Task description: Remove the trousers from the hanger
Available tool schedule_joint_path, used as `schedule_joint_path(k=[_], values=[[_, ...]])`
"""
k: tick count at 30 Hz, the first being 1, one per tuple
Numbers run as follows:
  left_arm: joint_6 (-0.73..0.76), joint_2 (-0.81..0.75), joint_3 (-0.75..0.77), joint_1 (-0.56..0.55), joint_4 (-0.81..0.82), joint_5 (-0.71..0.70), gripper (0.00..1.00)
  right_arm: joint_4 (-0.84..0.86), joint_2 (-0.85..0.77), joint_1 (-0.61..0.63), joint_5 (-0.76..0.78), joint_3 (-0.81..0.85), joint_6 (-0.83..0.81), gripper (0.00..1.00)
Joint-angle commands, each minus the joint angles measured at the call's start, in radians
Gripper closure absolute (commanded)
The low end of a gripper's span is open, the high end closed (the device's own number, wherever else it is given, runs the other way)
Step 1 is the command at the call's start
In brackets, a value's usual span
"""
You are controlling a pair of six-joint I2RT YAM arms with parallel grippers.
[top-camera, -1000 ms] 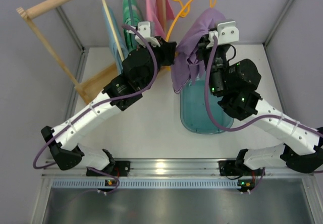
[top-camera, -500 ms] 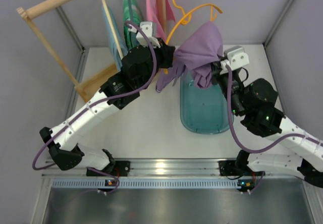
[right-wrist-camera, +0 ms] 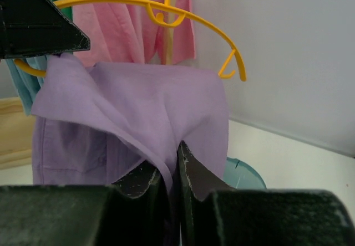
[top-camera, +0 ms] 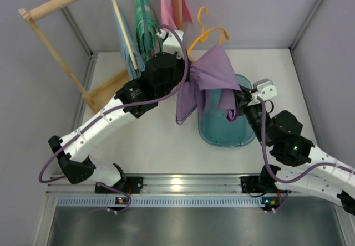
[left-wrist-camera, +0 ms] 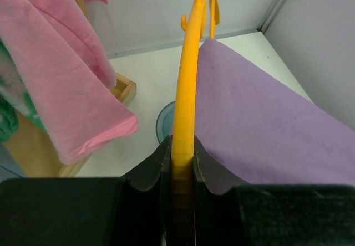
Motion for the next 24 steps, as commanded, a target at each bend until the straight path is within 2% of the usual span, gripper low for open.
schedule_joint_path(k=[1,5,10,13,16,17,19,20,24], values=[[0.05,-0.038,0.059,0.032,0.064,-0.142,1.0,-0.005,-0.022,0.0,0.013,0.054,0.062,0.86],[0.063,-0.04,0.092,0.031,0.065,-0.131,1.0,-0.062,0.049,-0.003,-0.012,0.098,0.079,0.85],[0.07,-0.031,0.106,0.029,0.065,-0.076,1.0,-0.06,0.129,-0.004,-0.041,0.117,0.082,0.91],[0.101,-0.018,0.116,0.02,0.067,-0.065,1.0,-0.056,0.162,-0.01,-0.085,0.118,0.09,0.83],[0.153,-0.006,0.129,-0.009,0.082,-0.111,1.0,-0.053,0.166,-0.01,-0.204,0.118,0.12,0.47],[0.174,-0.003,0.127,-0.032,0.096,-0.128,1.0,-0.034,0.167,-0.01,-0.234,0.114,0.131,0.26],[0.245,0.005,0.118,-0.061,0.158,-0.18,1.0,-0.019,0.191,-0.009,-0.3,0.114,0.157,0.13],[0.27,0.009,0.113,-0.08,0.18,-0.228,1.0,-0.011,0.205,-0.009,-0.308,0.117,0.165,0.01],[0.371,0.034,0.112,-0.176,0.263,-0.327,1.0,0.013,0.287,-0.007,-0.271,0.152,0.16,0.01]])
